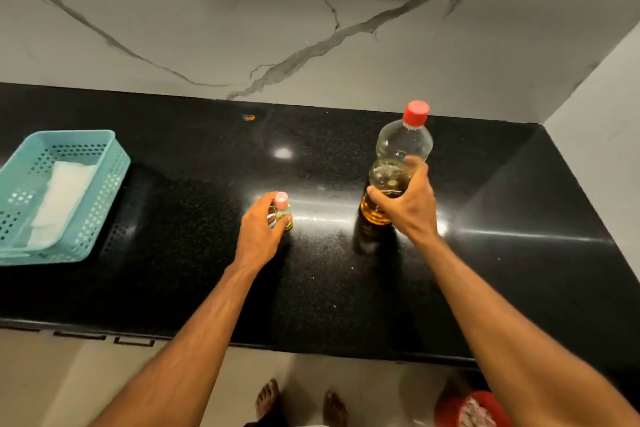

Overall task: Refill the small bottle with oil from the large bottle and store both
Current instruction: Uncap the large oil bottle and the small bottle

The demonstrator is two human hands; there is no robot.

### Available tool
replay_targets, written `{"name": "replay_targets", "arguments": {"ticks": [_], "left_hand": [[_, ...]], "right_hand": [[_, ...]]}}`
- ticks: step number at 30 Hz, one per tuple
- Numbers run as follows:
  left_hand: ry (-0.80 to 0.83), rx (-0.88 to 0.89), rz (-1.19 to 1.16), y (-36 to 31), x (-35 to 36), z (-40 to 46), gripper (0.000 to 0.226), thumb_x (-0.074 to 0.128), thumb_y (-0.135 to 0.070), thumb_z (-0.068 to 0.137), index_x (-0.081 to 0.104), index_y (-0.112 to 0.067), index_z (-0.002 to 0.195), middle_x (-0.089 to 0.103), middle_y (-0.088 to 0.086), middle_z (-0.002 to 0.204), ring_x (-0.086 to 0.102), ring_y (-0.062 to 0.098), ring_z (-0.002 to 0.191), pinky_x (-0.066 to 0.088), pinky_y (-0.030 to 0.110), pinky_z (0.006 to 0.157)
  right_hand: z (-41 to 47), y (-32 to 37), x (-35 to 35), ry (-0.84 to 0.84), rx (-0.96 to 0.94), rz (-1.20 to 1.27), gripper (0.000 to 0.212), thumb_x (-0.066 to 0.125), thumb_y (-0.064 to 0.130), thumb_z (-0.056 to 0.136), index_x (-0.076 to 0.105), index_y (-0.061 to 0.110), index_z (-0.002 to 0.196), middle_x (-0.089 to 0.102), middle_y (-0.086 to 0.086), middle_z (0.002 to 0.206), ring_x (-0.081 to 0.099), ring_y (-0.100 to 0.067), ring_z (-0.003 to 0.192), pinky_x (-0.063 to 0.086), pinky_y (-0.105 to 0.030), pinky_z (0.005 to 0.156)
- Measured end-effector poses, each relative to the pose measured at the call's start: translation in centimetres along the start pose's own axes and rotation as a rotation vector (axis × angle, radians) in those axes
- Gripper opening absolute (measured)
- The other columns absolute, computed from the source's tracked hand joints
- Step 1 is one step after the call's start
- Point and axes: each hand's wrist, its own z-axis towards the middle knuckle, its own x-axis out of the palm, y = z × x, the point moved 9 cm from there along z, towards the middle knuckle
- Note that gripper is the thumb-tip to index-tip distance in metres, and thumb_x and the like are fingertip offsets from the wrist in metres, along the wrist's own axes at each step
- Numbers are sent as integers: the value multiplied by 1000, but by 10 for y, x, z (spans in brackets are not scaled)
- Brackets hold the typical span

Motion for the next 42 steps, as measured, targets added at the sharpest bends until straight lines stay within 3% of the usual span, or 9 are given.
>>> {"name": "replay_targets", "arguments": {"ticks": [10,14,19,21,24,28,31,36,42], "left_hand": [[85,34,-26,16,-22,9,36,70,-2,79,60,-23,106,63,-4,97,62,9,87,41,0,73],[110,32,-24,24,-24,14,40,72,-5,78,58,-30,105,64,-7,96,63,9,89,51,22,81],[218,-56,-72,33,-22,8,78,80,-17,76,40,-20,142,49,2,142,46,18,130,38,36,108],[125,-31,-83,18,-38,0,84,77,-25,79,30,-21,148,33,1,154,32,16,141,29,42,116],[-103,157,-215,-50,-68,-12,61,65,-35,88,40,-21,142,43,-1,146,40,11,135,36,32,111],[130,445,-316,-185,-35,-16,47,58,-41,90,54,-18,131,62,-4,125,56,0,115,42,12,95],[290,504,-295,-251,7,-12,49,58,-32,92,50,-10,135,62,5,124,57,5,112,43,7,90],[457,495,-212,-272,61,-8,48,57,-20,94,45,-5,138,59,12,126,57,20,115,50,33,97],[591,393,-296,-255,72,0,44,59,-17,93,47,-9,135,60,6,129,58,16,117,51,35,98]], "right_hand": [[-83,10,-23,-57,75,46,80,86,38,65,39,24,127,57,5,116,59,-14,102,51,-34,89],[-93,8,-25,-65,91,57,86,86,37,66,36,24,135,58,4,121,58,-10,104,48,-28,90],[-94,8,-24,-50,113,75,88,85,37,65,35,23,136,57,3,124,58,-12,110,48,-30,94],[-95,6,-22,-39,126,84,88,84,40,64,35,25,135,57,5,124,58,-10,110,48,-29,93],[-95,7,-22,-54,129,73,87,84,41,63,34,28,132,56,8,120,57,-7,106,48,-24,90],[-93,6,-22,-74,109,55,85,84,40,64,35,25,132,59,3,122,59,-11,109,48,-28,93],[-93,5,-22,-66,103,54,86,84,43,64,36,26,132,59,4,121,59,-10,108,48,-26,92],[-92,6,-23,-56,75,74,84,84,43,65,36,25,133,56,7,120,58,-5,106,47,-18,89],[-90,1,-23,-52,60,58,84,82,45,65,35,24,132,57,4,119,60,-11,104,49,-21,84]]}}
